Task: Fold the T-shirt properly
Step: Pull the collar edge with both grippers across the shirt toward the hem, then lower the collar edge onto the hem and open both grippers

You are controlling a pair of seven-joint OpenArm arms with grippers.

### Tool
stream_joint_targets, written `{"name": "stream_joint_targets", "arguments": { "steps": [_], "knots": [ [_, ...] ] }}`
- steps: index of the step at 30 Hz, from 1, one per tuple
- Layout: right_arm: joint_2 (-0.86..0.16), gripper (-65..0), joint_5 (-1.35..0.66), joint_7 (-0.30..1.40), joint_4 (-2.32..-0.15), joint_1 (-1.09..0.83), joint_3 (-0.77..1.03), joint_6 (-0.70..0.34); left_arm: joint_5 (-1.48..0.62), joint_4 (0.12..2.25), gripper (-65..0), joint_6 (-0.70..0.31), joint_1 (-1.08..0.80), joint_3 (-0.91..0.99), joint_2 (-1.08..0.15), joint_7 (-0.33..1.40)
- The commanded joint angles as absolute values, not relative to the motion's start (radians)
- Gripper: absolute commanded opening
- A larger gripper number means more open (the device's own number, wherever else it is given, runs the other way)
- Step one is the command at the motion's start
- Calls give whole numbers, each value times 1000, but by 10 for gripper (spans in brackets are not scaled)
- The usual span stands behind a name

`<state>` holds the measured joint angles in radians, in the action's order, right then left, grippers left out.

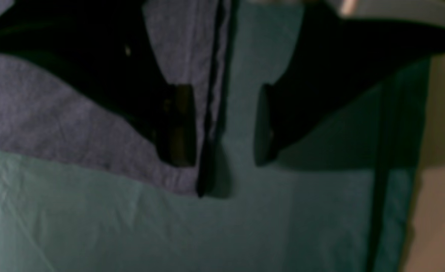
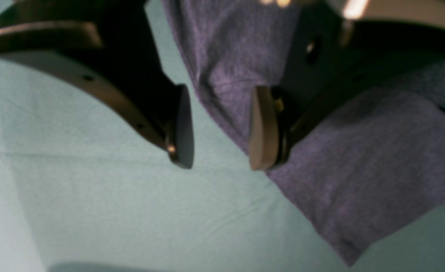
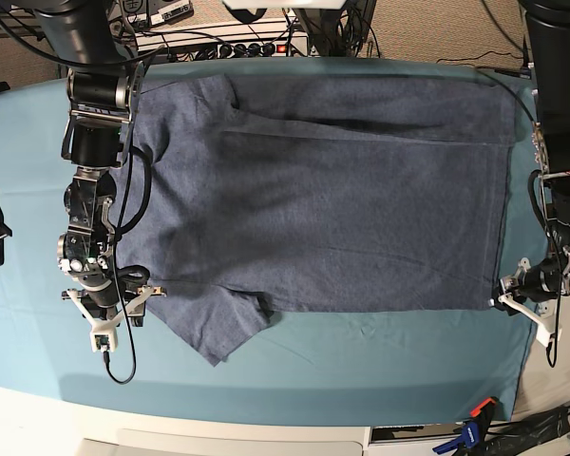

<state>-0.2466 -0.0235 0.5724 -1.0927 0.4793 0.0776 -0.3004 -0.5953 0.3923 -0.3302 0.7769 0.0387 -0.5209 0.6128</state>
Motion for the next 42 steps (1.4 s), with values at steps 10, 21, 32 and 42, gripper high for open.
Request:
{"name": "stream_joint_targets", "arguments": {
  "steps": [10,21,32,42],
  "knots": [
    [-258,-397,48,546,-1110,512,-21,-299,-606,405,-379,-331,792,43,-473,588],
    [-263,-397,106,557,-1110,509,-64,-267,-603,405,-428,-342,792,43,-443,568],
    [-266,-370,113,534,-1108,512,-54,-205,-595,405,-650,-342,792,43,-452,558],
    [-266,-274,-58,421,-909,569,158,-255,-595,405,-650,-342,793,43,-451,556]
  ]
}}
